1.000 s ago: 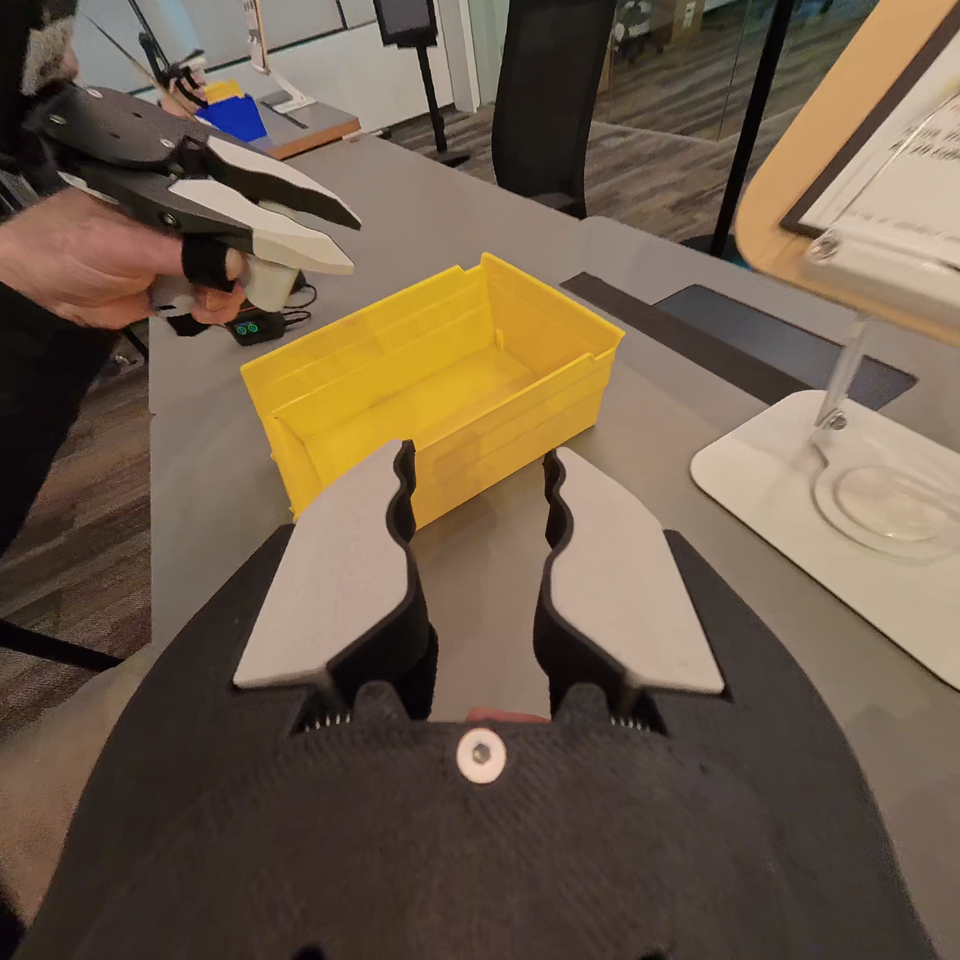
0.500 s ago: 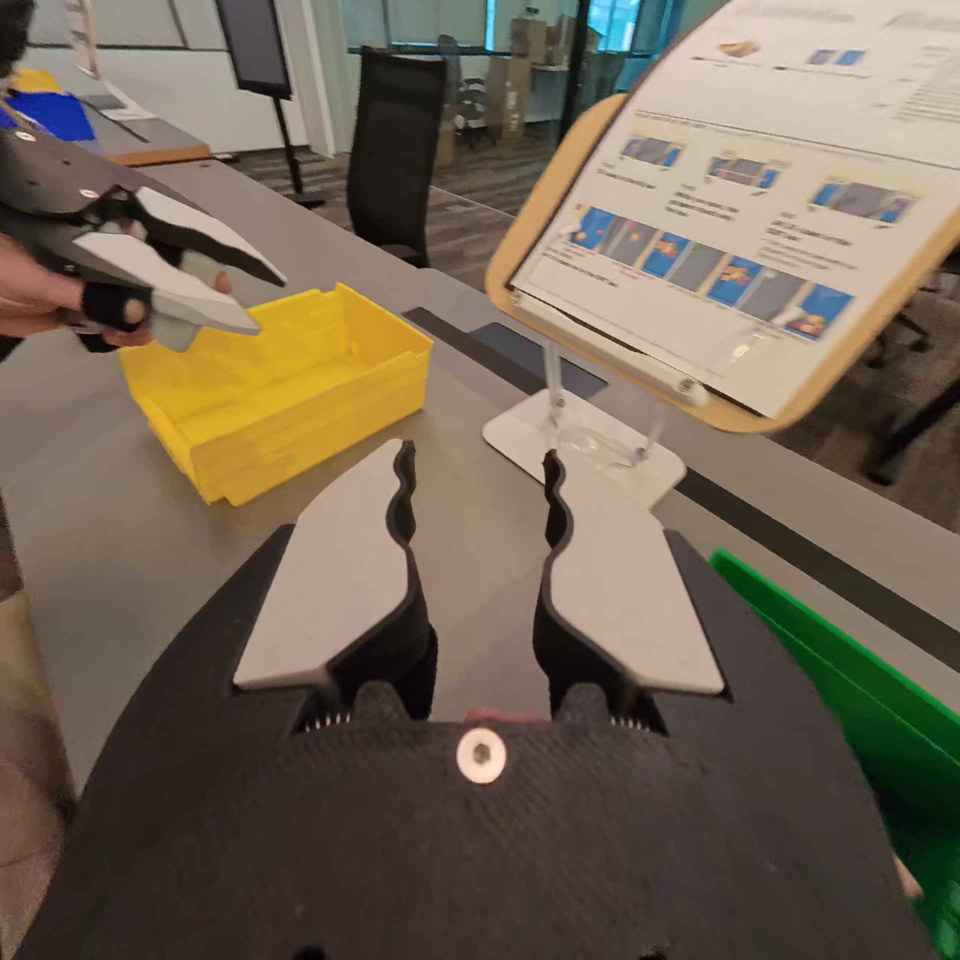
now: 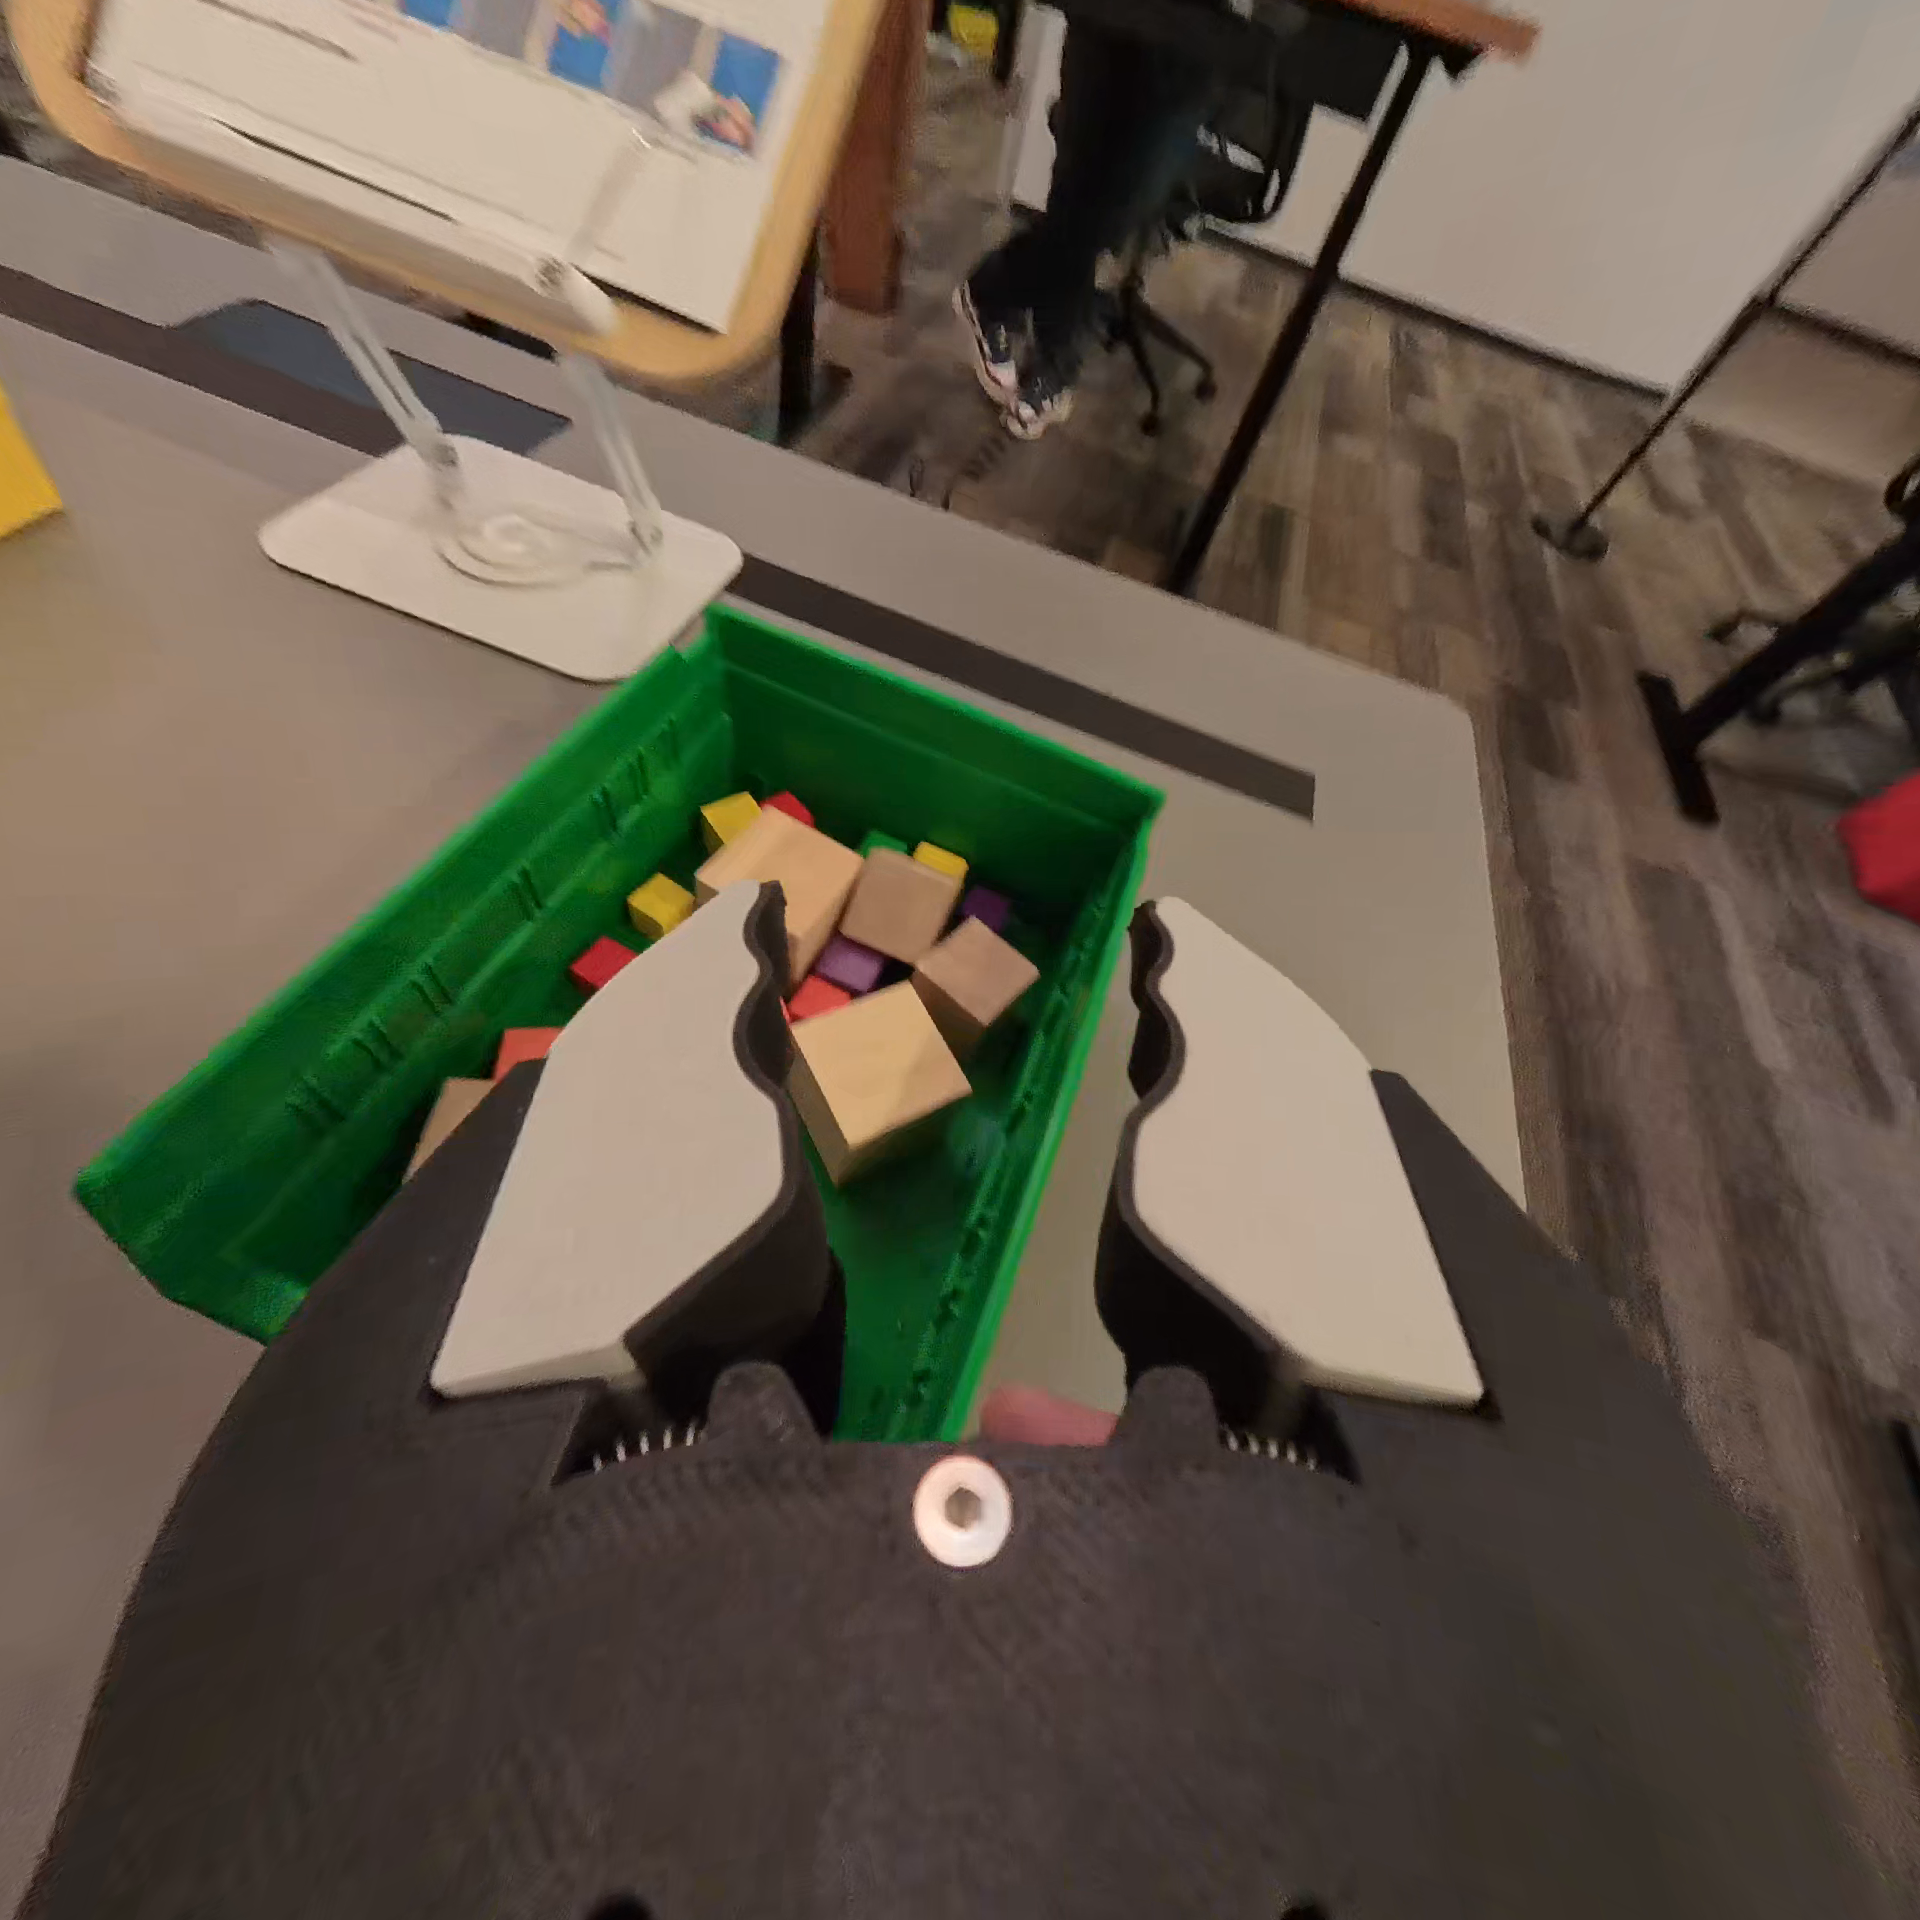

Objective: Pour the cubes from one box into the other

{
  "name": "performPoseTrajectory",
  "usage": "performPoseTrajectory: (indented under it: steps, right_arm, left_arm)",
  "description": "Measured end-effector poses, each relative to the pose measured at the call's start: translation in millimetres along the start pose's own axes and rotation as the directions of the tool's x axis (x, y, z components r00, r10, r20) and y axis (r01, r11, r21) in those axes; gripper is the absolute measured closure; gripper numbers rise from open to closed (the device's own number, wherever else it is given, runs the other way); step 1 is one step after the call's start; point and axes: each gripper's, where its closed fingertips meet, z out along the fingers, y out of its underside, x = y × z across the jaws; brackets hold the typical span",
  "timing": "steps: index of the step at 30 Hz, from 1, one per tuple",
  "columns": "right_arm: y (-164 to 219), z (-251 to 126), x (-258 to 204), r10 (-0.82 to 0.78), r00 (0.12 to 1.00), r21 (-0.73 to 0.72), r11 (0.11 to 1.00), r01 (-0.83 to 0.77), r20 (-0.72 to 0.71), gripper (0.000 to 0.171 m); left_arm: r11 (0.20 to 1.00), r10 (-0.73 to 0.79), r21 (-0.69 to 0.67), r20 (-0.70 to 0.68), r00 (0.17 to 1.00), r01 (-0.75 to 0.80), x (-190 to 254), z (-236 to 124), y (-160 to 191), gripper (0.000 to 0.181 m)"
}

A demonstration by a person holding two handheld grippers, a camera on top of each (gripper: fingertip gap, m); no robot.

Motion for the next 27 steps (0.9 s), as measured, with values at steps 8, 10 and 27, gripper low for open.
performPoseTrajectory:
  steps: [8,10,27]
  right_arm:
    - [77.2,8.7,41.8,0.094,0.995,-0.190,0.977,-0.101,-0.047,0.107]
    - [94.0,13.6,41.3,0.131,0.991,-0.238,0.962,-0.133,-0.024,0.106]
    - [120.0,31.4,27.2,0.276,0.959,-0.300,0.922,-0.244,0.069,0.121]
  left_arm:
    - [0.974,-0.170,0.119,-0.176,0.969,0.193,53.2,60.3,-45.1,0.117]
    - [0.966,-0.198,0.129,-0.183,0.963,0.223,58.5,71.8,-53.2,0.113]
    - [0.918,-0.340,0.112,-0.274,0.900,0.381,91.2,122.6,-66.4,0.108]
